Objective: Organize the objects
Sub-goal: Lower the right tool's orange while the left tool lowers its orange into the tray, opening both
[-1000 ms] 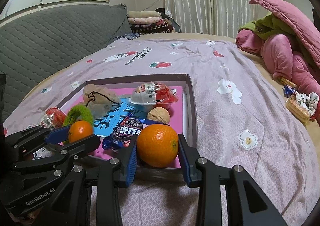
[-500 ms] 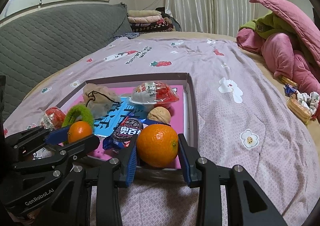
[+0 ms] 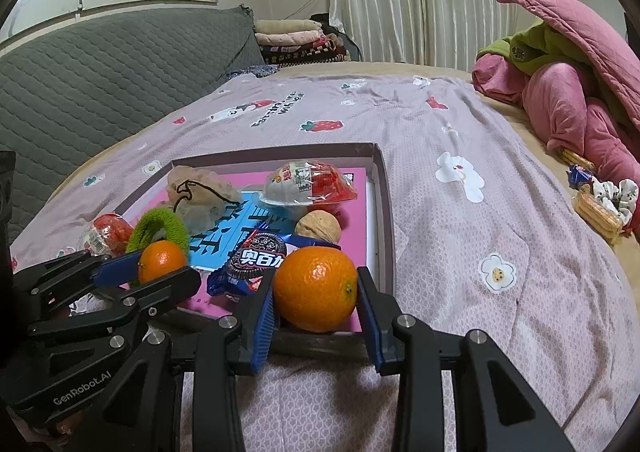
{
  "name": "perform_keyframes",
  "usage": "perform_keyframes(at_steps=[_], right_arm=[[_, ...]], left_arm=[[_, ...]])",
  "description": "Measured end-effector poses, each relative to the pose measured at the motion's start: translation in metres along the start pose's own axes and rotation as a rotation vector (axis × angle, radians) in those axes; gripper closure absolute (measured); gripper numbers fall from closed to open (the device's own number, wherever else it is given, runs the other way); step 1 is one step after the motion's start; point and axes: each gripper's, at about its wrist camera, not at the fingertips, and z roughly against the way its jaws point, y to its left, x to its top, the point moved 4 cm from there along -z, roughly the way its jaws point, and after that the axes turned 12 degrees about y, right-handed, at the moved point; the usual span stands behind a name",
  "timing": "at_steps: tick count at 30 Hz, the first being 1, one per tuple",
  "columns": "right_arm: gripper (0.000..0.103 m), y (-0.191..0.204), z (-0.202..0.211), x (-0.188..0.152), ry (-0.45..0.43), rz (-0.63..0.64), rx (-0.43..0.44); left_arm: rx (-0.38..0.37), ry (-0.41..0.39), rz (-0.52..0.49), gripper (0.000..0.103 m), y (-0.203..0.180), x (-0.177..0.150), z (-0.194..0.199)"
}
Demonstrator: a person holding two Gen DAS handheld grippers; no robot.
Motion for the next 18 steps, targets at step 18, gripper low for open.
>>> perform_keyframes(at_steps=[18], right_arm=[[0.065,0.0011,0.0013,-0.0008,0.001,0.004,-0.006]], left_arm=[[0.016,0.014,0.008,0.064,0.0036,-0.0032,0.0017]])
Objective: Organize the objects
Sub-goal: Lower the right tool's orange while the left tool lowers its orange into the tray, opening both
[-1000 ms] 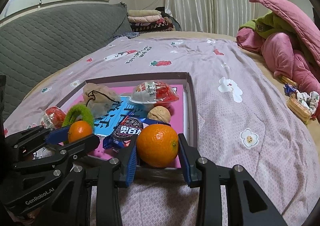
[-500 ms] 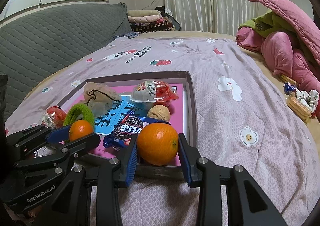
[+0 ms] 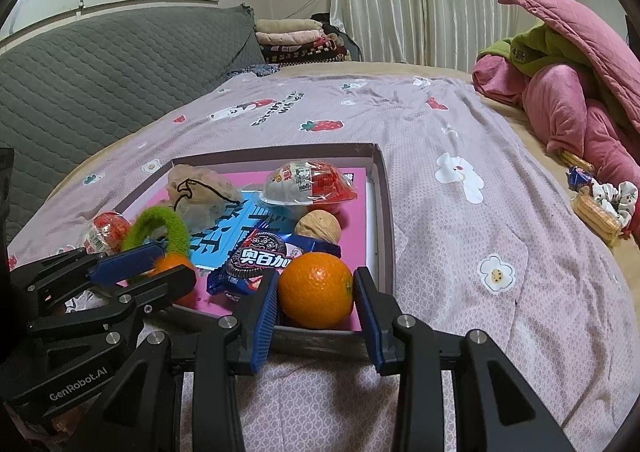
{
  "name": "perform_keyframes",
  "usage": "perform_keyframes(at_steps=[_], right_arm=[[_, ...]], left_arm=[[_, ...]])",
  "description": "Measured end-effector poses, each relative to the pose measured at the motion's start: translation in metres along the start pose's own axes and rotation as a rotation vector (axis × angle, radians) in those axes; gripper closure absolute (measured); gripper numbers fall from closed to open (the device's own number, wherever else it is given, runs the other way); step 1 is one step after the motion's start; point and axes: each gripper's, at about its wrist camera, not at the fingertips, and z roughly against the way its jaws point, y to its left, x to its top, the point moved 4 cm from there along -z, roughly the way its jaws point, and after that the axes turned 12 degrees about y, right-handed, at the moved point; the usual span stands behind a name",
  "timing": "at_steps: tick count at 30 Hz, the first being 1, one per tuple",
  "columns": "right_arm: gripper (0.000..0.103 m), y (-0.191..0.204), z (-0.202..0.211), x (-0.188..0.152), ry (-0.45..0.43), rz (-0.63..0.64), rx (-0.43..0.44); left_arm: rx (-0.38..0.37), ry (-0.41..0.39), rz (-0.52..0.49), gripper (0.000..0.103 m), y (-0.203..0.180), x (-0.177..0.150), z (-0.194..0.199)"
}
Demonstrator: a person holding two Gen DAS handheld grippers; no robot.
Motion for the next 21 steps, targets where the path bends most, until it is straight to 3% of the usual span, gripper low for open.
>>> perform_keyframes(at_steps=[7,11,21], right_arm=[[0.064,0.0,0.003,0.0,-0.001,0.004,-0.008],[0.063,0.0,0.003,0.0,-0.002,0.002,-0.008],[0.058,-0.004,0.01,-0.002,-0.022,-0.016,-0.007]], left_arm=[[0.002,0.005,0.005,0.063,0.001,0.002,0.001],[-0.009,0.008,0.013,0.052,0.002,0.003,0.003],[-0.004,-0.003,0.018,0.046,0.005,0.003,0.013]])
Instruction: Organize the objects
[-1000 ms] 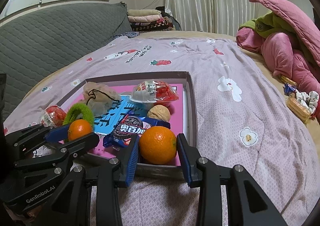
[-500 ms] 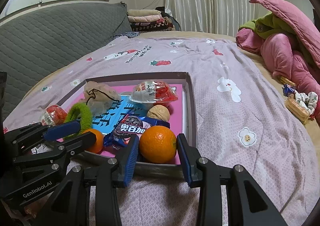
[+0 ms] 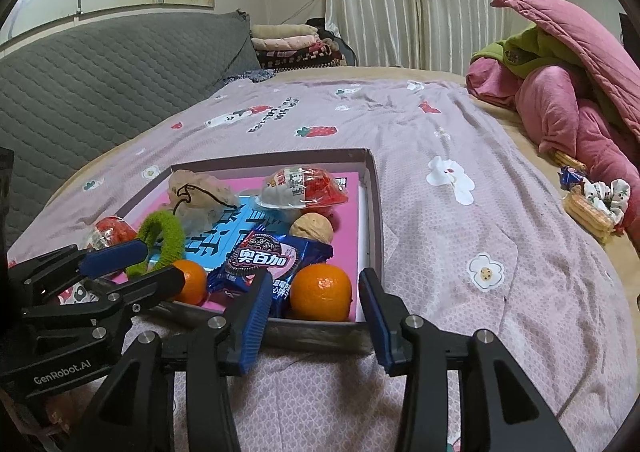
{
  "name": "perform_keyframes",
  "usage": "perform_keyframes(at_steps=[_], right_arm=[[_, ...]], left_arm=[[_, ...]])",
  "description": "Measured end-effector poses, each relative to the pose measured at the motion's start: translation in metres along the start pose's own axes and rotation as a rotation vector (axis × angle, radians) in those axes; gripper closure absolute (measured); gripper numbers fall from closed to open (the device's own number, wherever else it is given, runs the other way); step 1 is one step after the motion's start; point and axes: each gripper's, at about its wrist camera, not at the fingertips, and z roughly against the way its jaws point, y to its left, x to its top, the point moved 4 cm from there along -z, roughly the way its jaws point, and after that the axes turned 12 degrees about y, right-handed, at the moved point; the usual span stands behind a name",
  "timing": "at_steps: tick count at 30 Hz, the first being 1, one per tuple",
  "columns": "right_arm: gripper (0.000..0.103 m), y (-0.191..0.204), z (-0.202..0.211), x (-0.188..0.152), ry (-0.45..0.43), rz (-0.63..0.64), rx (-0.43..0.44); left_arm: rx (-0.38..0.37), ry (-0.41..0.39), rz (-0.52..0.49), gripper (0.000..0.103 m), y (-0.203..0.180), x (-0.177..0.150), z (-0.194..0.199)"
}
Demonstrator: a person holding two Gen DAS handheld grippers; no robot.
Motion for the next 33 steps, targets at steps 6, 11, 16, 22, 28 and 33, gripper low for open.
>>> perform_keyframes(at_steps=[6,11,16,22,28,33], right_arm=[[0.058,0.002,0.01,0.001,-0.043,-0.001,0.009],[0.052,0.004,0.017,0.001,-0.071,0.005,0.016],[0.048,0.012,0.029,-0.004,-0.107,0.011,0.015],[0.04,0.027,0.043,-0.011,-0.153,0.039,0.012],[0.034,0.038,0.051,-0.017,-0.182,0.048,0.008],[0.032,0.047,0.058,-0.021,-0.207,0.059,0.01]], left_arm=[[0.009,-0.019,0.014,0.039,0.004,-0.001,0.012],[0.021,-0.029,0.028,0.035,0.008,-0.001,0.021],[0.033,-0.046,0.044,0.031,0.013,-0.003,0.033],[0.041,-0.059,0.06,0.029,0.02,-0.007,0.048],[0.046,-0.084,0.093,0.027,0.034,-0.011,0.067],[0.064,-0.094,0.109,0.025,0.041,-0.017,0.077]])
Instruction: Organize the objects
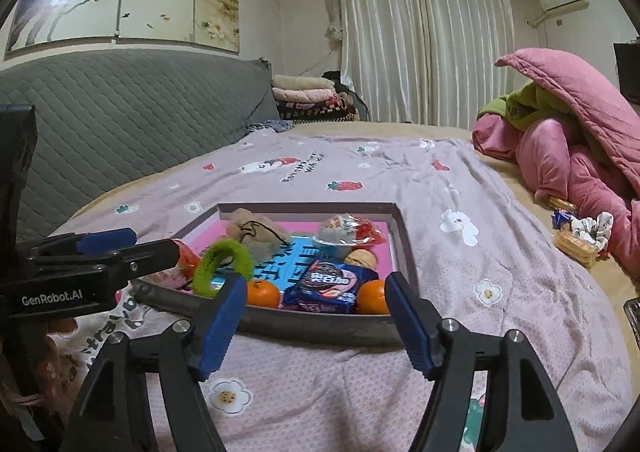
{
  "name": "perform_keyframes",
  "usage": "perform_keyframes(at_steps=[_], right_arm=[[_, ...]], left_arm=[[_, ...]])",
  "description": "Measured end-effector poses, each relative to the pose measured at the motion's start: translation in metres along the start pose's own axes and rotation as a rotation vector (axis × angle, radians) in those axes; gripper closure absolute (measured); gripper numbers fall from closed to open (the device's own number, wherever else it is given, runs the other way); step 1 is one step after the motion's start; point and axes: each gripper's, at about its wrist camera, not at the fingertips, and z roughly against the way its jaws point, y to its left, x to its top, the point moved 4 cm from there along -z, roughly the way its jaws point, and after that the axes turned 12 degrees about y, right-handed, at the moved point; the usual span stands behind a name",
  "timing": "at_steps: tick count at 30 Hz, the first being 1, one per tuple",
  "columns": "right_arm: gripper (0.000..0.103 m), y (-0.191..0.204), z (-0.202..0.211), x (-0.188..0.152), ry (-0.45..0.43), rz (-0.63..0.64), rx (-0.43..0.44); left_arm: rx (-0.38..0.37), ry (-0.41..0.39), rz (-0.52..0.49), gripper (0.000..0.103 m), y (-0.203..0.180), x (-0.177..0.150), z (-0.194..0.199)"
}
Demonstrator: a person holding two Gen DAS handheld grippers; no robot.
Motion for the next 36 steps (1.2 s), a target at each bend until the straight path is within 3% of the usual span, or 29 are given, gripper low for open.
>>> perform_keyframes(at_steps=[7,24,36], right_arm=[[0.026,0.013,0.007,-0.013,0.008,0.02,0.004],[0.025,0.027,0.014,-0.036,0.045,0.046,-0.025],[0.025,0.032,0.016,-0.046,0.066,0.068,-0.037]], left_arm=[[0.081,0.0,-0.002,0.024,0.009,-0.02,0.007],[0.16,0.033,0.07,0.023,0.021,-0.059,0.01],[0.144,0.063,0.09,0.023,0.024,-0.076,0.009]])
